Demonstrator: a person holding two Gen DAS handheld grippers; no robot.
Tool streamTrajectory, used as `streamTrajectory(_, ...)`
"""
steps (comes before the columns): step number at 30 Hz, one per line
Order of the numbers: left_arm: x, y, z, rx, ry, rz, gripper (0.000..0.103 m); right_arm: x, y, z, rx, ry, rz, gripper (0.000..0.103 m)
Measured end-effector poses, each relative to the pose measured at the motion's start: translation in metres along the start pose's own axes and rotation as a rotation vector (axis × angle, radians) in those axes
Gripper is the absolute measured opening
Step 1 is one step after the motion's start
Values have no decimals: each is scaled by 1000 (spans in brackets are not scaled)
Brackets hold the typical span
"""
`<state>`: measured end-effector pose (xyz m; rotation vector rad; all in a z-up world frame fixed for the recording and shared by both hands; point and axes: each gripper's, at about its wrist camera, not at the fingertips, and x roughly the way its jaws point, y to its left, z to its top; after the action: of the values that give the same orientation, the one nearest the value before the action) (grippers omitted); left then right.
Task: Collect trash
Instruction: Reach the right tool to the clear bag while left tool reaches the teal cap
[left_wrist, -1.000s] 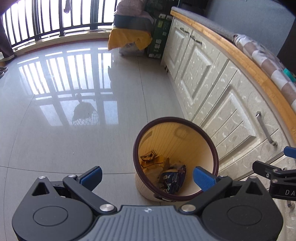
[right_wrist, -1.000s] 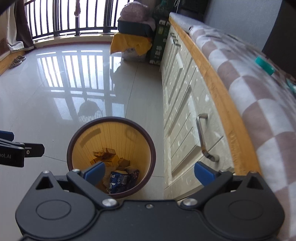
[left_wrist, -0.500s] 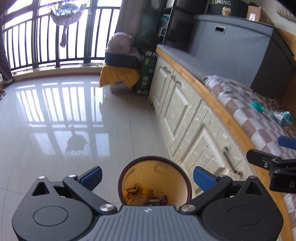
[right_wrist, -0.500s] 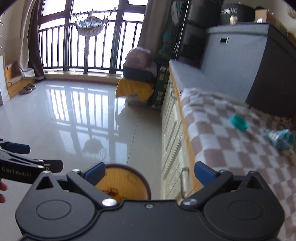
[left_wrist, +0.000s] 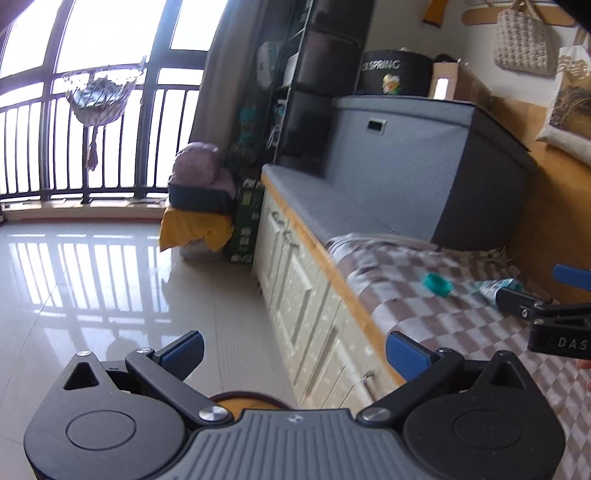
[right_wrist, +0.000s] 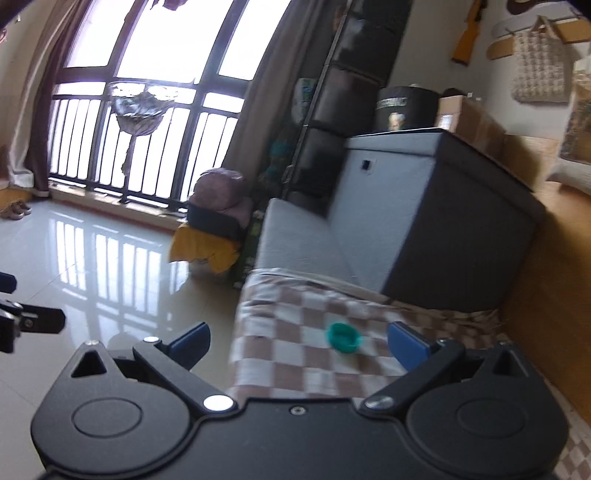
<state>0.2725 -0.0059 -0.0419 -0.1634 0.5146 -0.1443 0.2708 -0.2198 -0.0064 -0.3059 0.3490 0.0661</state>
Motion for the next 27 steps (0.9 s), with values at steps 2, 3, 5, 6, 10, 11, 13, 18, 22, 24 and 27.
streamTrajectory(2, 3, -17, 4, 17, -23, -15, 103, 2, -19, -4, 22, -9, -20, 103)
streamTrajectory(3, 5, -26, 6, 28, -33, -22, 103, 3, -28, -6, 33, -15, -28, 103)
streamTrajectory(5, 11, -42, 8, 50, -45, -33, 103, 5, -44, -10, 52, -28, -43, 103)
streamTrajectory(6, 14, -50, 9, 59, -47, -39, 103, 7, -52, -12, 63, -37, -47, 103)
streamTrajectory(10, 25, -78, 10, 98, -74, -78, 103, 22, -81, -14, 117, -82, -83, 103)
streamTrajectory(11, 28, -84, 11, 102, -91, -95, 103, 27, -88, -15, 131, -91, -93, 103)
streamTrajectory(13, 34, -95, 12, 109, -123, -125, 103, 38, -102, -16, 156, -106, -109, 103)
streamTrajectory(18, 53, -125, 17, 159, -175, -163, 103, 72, -142, -32, 235, -105, -190, 103)
streamTrajectory(22, 76, -145, 19, 177, -169, -185, 103, 91, -172, -61, 316, -73, -229, 103)
streamTrajectory(24, 91, -156, 20, 180, -152, -184, 103, 102, -187, -74, 364, -56, -226, 103)
streamTrajectory(27, 109, -173, 18, 216, -151, -188, 103, 115, -207, -93, 477, -52, -200, 103)
